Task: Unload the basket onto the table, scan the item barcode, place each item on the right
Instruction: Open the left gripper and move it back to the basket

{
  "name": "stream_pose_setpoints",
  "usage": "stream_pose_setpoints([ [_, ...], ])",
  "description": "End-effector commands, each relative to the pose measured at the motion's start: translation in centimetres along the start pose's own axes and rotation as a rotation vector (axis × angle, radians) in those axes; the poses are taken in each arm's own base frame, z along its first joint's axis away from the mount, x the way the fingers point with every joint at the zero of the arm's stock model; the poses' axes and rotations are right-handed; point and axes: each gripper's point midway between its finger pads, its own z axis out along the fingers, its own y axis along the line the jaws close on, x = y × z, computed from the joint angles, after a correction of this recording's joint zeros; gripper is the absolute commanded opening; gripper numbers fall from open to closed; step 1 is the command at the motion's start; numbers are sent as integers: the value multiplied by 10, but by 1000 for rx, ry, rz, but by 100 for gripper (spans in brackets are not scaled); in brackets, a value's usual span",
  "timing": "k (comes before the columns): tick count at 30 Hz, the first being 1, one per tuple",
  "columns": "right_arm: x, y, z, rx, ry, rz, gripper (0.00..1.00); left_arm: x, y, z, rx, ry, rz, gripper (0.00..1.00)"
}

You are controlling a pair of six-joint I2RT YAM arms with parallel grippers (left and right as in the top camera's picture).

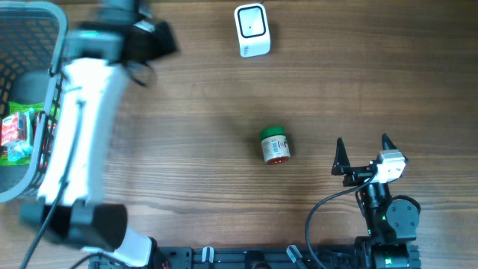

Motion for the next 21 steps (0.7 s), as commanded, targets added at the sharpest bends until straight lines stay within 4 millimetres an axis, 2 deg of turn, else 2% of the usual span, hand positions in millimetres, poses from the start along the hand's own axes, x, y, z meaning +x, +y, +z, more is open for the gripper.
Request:
stream_pose_setpoints([
  [1, 0, -3, 0, 14, -3, 14, 100, -58, 62, -68, -107, -219, 14, 96],
  [2, 0, -3, 0, 14, -3, 14, 100, -65, 76, -78, -132, -247, 3, 100],
  [5, 0, -3, 0, 14, -3, 14, 100, -79, 132, -109, -245, -319, -29, 100],
  [10, 0, -3, 0, 14, -3, 14, 100, -76, 224, -134, -428, -307, -65, 100],
  [12, 0, -3, 0, 14, -3, 14, 100, -69, 257, -136, -488, -265, -78, 100],
  [15, 0, -3, 0, 14, -2, 14, 100, -55, 295, -134, -546, -192, -101, 100],
  [18, 0, -3, 0, 14, -3, 14, 100, -43, 323, -128, -576, -136, -153, 100],
  [21, 0, -3, 0, 14, -3, 14, 100, -31, 340, -117, -586, -72, -173, 100],
])
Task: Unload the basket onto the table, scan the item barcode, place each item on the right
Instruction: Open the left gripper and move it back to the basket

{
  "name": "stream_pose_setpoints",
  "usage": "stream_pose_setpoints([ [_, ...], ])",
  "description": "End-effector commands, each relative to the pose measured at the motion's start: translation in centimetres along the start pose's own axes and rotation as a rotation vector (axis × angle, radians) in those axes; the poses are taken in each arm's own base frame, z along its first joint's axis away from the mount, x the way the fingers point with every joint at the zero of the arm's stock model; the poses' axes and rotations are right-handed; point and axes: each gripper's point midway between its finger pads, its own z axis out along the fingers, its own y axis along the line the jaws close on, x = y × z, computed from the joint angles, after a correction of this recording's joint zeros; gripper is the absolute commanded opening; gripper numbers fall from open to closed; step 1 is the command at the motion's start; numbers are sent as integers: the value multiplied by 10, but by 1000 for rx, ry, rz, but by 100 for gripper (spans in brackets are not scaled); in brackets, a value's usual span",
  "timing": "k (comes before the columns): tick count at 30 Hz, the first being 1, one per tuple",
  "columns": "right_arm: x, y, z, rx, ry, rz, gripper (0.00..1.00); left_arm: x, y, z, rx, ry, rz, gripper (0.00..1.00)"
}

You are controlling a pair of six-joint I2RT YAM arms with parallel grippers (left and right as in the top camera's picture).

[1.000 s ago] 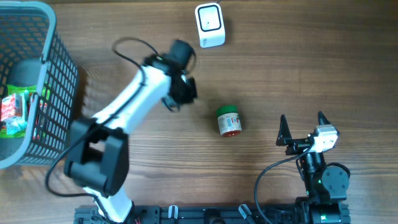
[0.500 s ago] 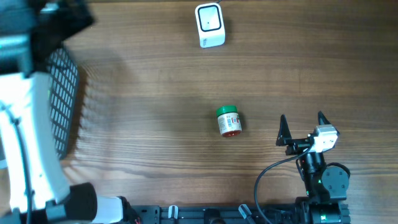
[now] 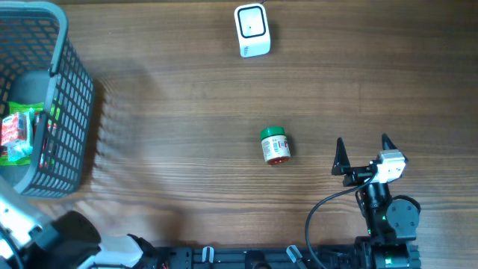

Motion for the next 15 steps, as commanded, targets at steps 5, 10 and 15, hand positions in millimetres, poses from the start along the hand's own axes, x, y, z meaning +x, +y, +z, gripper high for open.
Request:
stream_pose_setpoints([
  [5, 0, -3, 0, 14, -3, 13, 100, 26, 14, 52, -13, 165, 110, 100],
  [10, 0, -3, 0, 14, -3, 14, 100, 40, 9, 83, 17, 242, 189, 100],
  [15, 0, -3, 0, 14, -3, 14, 100, 56, 7, 115, 33, 321, 232, 100],
])
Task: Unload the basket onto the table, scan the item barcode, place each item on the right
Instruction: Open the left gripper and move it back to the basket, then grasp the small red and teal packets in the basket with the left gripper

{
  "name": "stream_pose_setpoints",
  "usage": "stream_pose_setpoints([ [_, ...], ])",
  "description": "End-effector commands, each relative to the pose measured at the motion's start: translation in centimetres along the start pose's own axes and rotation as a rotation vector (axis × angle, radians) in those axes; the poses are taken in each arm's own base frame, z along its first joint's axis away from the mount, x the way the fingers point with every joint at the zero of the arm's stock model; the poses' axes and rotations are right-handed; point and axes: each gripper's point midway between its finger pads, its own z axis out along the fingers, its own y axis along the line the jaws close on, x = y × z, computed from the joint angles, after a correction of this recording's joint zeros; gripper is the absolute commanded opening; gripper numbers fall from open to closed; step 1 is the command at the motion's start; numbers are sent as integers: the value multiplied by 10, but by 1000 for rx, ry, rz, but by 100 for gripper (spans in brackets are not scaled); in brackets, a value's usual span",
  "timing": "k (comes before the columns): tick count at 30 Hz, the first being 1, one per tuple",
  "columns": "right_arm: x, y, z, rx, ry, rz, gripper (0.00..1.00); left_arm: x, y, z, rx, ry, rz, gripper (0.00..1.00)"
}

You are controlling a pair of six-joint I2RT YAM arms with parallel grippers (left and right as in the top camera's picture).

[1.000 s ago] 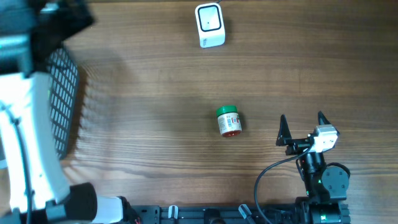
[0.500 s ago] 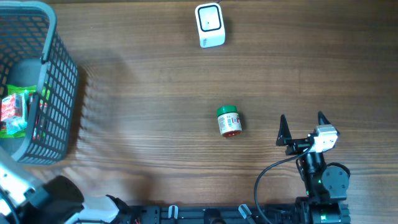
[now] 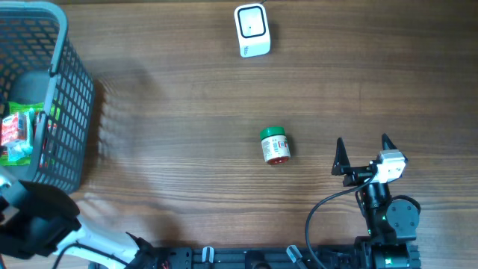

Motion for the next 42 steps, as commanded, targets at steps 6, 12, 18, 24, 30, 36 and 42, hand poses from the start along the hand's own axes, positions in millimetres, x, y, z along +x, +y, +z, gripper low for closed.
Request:
stream_pose_setpoints([
  [6, 0, -3, 0, 14, -3, 14, 100, 20, -11, 70, 60, 162, 128, 100],
  [12, 0, -3, 0, 14, -3, 14, 100, 29, -33, 101, 204, 198, 245, 100],
  [18, 0, -3, 0, 14, -3, 14, 100, 41, -31, 127, 238, 243, 267, 100],
  [24, 0, -3, 0, 14, -3, 14, 100, 45, -33, 141, 313, 242, 224, 100],
  [30, 0, -3, 0, 14, -3, 14, 100, 52, -25, 154, 315, 264, 206, 100],
  [36, 0, -3, 0, 14, -3, 14, 100, 59, -30, 168, 344, 291, 198, 100],
  [42, 0, -3, 0, 14, -3, 14, 100, 59, -35, 174, 376, 280, 216, 100],
])
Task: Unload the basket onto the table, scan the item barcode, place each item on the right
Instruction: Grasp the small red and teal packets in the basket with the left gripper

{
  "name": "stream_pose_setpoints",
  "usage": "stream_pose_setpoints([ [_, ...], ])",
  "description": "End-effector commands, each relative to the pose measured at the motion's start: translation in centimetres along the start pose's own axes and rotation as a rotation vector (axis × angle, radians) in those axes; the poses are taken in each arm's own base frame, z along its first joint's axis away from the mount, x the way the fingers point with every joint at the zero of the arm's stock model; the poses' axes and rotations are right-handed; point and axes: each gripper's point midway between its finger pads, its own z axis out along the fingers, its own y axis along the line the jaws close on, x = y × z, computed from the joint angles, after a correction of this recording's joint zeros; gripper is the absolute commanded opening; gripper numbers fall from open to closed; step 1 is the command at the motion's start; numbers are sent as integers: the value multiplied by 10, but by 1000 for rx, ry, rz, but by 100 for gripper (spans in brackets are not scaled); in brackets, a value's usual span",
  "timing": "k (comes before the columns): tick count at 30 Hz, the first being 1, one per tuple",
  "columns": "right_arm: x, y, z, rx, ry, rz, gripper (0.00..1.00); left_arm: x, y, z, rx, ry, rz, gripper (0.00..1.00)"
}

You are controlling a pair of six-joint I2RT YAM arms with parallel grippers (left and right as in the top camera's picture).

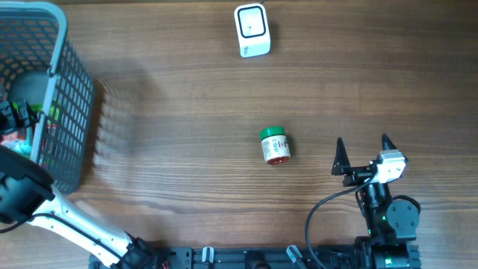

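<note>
A small jar (274, 145) with a green lid and a red-and-white label lies on its side in the middle of the wooden table. The white barcode scanner (252, 30) stands at the far edge, above the jar. To the jar's right, near the front edge, my right gripper (363, 140) is open and holds nothing. My left arm comes up from the bottom left corner. Its gripper (16, 113) hangs over the inside of the grey basket (71, 97), and its jaws are too dark and cropped to read.
The mesh basket fills the left side of the table and holds a dark green round item (28, 84) and coloured packets, partly hidden by my left arm. Cables and the arm bases run along the front edge.
My left arm has moved from below the basket's front corner to over the basket's inside. The jar, the scanner and my right arm have not moved.
My left arm first stretched far up the left side, beside the basket. Then it was pulled back to the bottom left corner, then sat just below the basket, and now it hangs over the basket's contents. The jar stayed mid-table and my right gripper stayed open.
</note>
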Motion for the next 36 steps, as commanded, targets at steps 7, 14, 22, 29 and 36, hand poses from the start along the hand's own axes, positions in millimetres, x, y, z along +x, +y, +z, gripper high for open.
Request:
stream_pose_setpoints([
  [7, 0, -3, 0, 14, -3, 14, 100, 6, -4, 29, 74, 36, 19, 100],
  [14, 0, -3, 0, 14, -3, 14, 100, 17, -7, 45, 92, 73, 12, 100],
  [22, 0, -3, 0, 14, -3, 14, 100, 35, -12, 68, 112, 110, 4, 100],
  [29, 0, -3, 0, 14, -3, 14, 100, 51, -16, 87, 126, 141, -2, 100],
  [36, 0, -3, 0, 14, -3, 14, 100, 58, -18, 95, 129, 151, -7, 77],
])
